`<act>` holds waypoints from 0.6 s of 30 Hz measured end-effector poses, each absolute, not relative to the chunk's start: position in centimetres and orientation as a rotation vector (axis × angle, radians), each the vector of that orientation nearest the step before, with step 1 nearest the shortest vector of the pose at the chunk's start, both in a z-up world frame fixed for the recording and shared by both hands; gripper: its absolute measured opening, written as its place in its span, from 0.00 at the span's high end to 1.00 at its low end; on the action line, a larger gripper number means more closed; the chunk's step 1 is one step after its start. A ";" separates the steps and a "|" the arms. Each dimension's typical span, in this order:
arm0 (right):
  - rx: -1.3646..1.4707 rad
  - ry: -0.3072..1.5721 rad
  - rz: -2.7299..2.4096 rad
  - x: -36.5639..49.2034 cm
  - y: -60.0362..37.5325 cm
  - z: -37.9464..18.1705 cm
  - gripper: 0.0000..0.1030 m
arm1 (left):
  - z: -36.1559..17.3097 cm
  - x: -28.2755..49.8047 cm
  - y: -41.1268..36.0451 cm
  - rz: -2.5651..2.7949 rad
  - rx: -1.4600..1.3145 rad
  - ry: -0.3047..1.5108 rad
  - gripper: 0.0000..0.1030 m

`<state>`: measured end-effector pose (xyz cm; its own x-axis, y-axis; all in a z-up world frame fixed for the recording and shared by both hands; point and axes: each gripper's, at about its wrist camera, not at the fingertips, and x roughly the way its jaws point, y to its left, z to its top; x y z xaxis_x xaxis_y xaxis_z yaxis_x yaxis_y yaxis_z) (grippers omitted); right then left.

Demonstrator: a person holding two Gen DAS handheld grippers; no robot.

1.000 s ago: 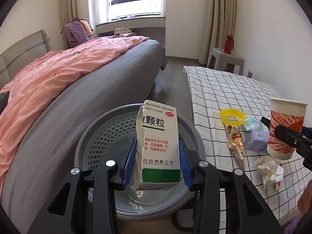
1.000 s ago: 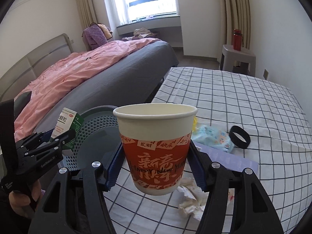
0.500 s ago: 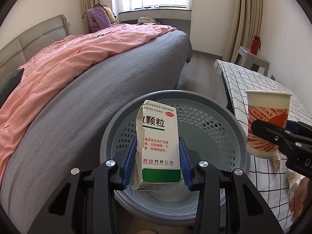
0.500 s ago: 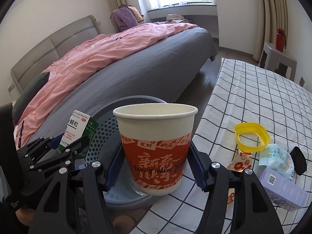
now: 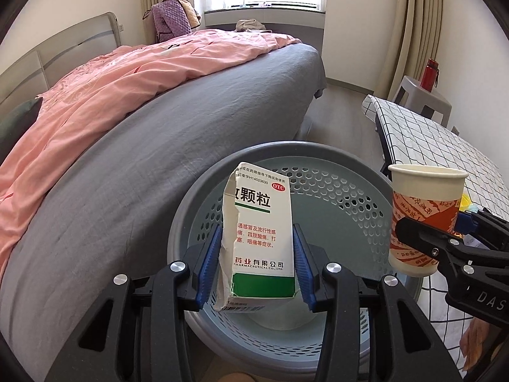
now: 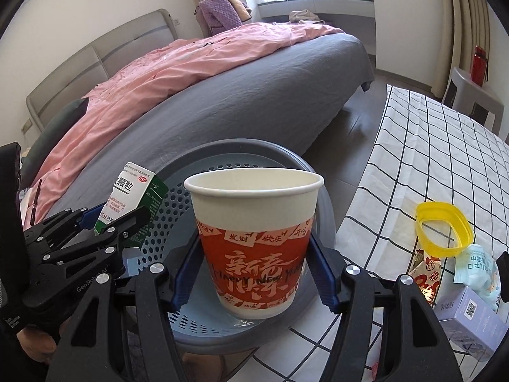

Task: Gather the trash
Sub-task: 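Carry the box and cup over the grey basket and open both grippers, then move both tools back from the basket toward the bed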

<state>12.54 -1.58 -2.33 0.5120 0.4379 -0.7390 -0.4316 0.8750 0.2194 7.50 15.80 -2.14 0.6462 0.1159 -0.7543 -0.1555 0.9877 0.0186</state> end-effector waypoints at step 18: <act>0.015 0.867 0.502 12.3 -2.3 -2.1 0.27 | -1.7 7.0 16.1 0.203 -0.046 0.836 0.36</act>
<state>12.25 -2.33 -2.07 0.5388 0.4280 -0.7256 -0.4158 0.8842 0.2127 6.99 16.14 -1.68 0.6523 0.1607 -0.7407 -0.1966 0.9797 0.0394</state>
